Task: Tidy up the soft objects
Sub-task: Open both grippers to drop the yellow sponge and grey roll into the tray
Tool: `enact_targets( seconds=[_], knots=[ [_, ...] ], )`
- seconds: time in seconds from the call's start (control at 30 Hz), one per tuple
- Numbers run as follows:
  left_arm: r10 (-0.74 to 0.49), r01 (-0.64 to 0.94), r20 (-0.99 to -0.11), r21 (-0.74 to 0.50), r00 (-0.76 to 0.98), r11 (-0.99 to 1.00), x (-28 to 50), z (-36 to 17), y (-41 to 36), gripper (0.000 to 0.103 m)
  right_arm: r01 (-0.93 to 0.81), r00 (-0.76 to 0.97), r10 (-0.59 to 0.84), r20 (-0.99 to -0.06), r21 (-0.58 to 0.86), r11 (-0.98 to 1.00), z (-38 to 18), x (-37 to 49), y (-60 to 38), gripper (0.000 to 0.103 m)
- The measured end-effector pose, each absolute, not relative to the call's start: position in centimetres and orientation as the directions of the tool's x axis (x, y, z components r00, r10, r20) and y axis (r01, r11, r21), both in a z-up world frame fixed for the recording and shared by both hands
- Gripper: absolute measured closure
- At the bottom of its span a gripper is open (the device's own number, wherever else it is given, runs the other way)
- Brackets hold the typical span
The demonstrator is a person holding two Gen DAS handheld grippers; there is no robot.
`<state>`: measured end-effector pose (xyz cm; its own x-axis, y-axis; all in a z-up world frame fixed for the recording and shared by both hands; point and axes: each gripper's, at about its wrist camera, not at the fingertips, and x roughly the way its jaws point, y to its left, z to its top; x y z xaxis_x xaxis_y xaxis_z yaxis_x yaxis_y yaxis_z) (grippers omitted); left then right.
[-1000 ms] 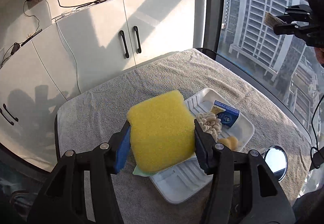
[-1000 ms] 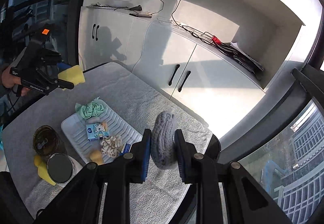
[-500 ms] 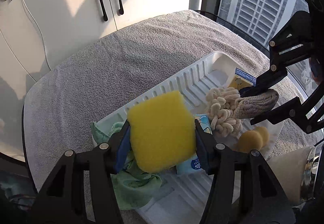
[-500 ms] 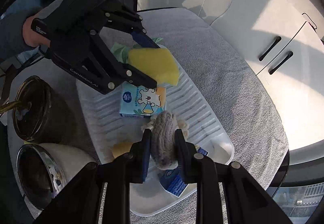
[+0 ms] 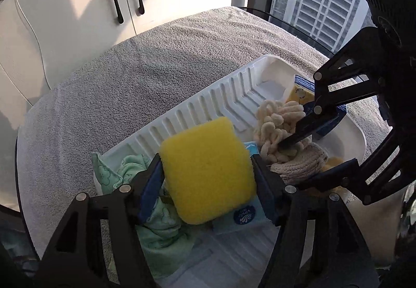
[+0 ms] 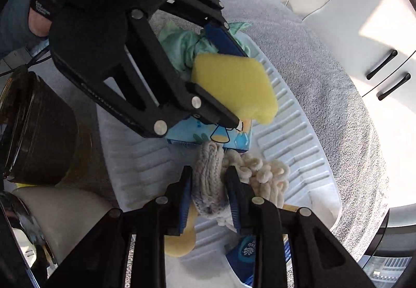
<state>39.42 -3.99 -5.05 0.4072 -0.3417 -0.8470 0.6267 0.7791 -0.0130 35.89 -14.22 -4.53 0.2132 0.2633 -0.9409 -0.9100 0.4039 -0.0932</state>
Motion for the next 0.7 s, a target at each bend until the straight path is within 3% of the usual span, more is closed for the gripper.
enact_targets(
  seconds=[0.07, 0.27, 0.4, 0.57, 0.63, 0.7],
  knots=[
    [-0.343, 0.63, -0.845, -0.009, 0.411, 0.776, 39.1, -4.9, -4.0, 0.021, -0.905, 0.224, 0.273, -0.936, -0.095, 0.415, -4.1, 35.8, -14.5, 0.056],
    [-0.342, 0.615, -0.838, -0.01, 0.425, 0.788, 39.0, -4.4, -3.9, 0.0, -0.892, 0.261, 0.279, -0.924, -0.121, 0.435, -3.3, 35.3, -15.3, 0.051],
    [-0.336, 0.594, -0.826, -0.001, 0.453, 0.804, 39.0, -3.5, -3.5, 0.0, -0.877, 0.279, 0.304, -0.911, -0.113, 0.467, -1.8, 35.0, -16.4, 0.032],
    [-0.315, 0.536, -0.793, 0.017, 0.522, 0.844, 39.3, -1.6, -2.0, 0.0, -0.837, 0.345, 0.334, -0.877, -0.126, 0.533, 1.0, 35.6, -18.2, 0.014],
    [-0.312, 0.499, -0.764, 0.016, 0.566, 0.867, 39.3, -0.3, -0.9, 0.0, -0.807, 0.392, 0.347, -0.852, -0.138, 0.574, 2.4, 35.7, -19.5, 0.0],
    [-0.311, 0.458, -0.724, 0.007, 0.615, 0.889, 39.0, 1.2, 0.5, 0.0, -0.764, 0.446, 0.35, -0.824, -0.147, 0.628, 4.0, 35.7, -21.1, 0.0]
  ],
)
